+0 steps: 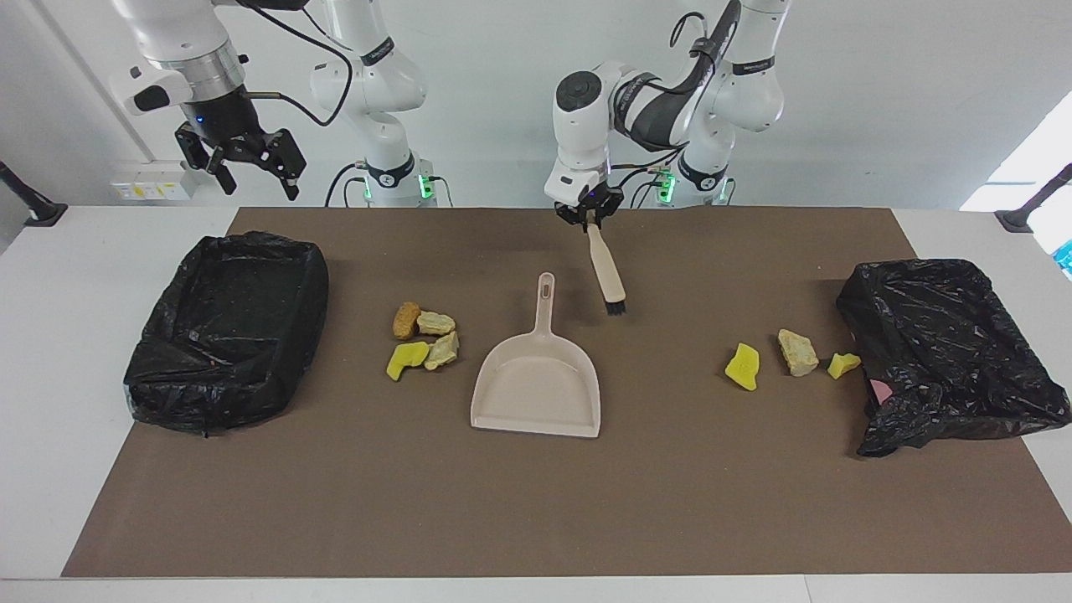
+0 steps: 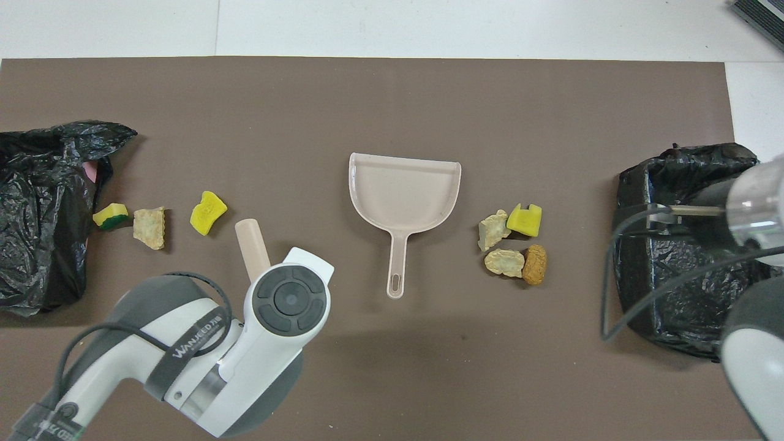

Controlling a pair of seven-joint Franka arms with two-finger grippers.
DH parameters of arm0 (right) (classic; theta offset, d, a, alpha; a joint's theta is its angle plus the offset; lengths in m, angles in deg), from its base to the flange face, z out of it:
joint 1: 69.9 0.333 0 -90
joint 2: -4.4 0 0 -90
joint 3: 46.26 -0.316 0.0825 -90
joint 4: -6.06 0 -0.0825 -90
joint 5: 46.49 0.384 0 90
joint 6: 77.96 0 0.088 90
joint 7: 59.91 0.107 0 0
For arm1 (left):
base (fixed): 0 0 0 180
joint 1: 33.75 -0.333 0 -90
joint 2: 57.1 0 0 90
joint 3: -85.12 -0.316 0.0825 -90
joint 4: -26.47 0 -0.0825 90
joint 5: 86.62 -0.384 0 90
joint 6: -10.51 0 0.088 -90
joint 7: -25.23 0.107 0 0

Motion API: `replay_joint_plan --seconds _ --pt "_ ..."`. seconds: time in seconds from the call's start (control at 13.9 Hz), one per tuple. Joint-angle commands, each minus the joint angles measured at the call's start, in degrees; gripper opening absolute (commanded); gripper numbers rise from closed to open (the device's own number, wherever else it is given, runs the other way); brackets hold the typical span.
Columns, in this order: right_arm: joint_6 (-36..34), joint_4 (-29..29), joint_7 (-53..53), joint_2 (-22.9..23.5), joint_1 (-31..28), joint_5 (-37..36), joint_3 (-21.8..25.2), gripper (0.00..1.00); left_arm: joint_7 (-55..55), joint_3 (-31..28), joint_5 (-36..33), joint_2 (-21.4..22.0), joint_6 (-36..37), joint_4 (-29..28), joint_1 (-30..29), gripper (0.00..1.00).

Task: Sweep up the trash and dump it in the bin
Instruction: 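Carry the brush to the trash while the right gripper grasps the dustpan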

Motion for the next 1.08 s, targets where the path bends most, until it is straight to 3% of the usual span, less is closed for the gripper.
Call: replay_joint_plan --seconds 0.0,0.36,0.65,0.79,1.01 --pt "5.0 0.0 6.9 4.7 4.1 3.3 0.1 1.00 0.1 0.7 -3.9 0.0 2.6 0.0 -6.4 0.00" --pt "16.6 -0.3 20.2 16.2 14.9 3.5 -0.2 1.00 12.2 0.9 -12.6 -0.8 -1.0 -0.8 -19.1 0.00" --pt "24.8 -0.2 26.7 24.5 21.0 3.4 -0.2 1.00 30.4 0.9 -18.1 -1.2 -2.7 -1.8 -29.0 0.00" --pt "26.0 -0.3 28.6 27.3 23.5 3.4 -0.3 1.00 31.9 0.9 -21.3 -0.6 -4.5 -3.5 -31.4 0.00" --pt "26.4 -3.5 28.3 27.1 24.2 4.2 -0.3 1.00 34.4 0.9 -23.7 0.5 -11.5 -7.6 -35.7 0.00"
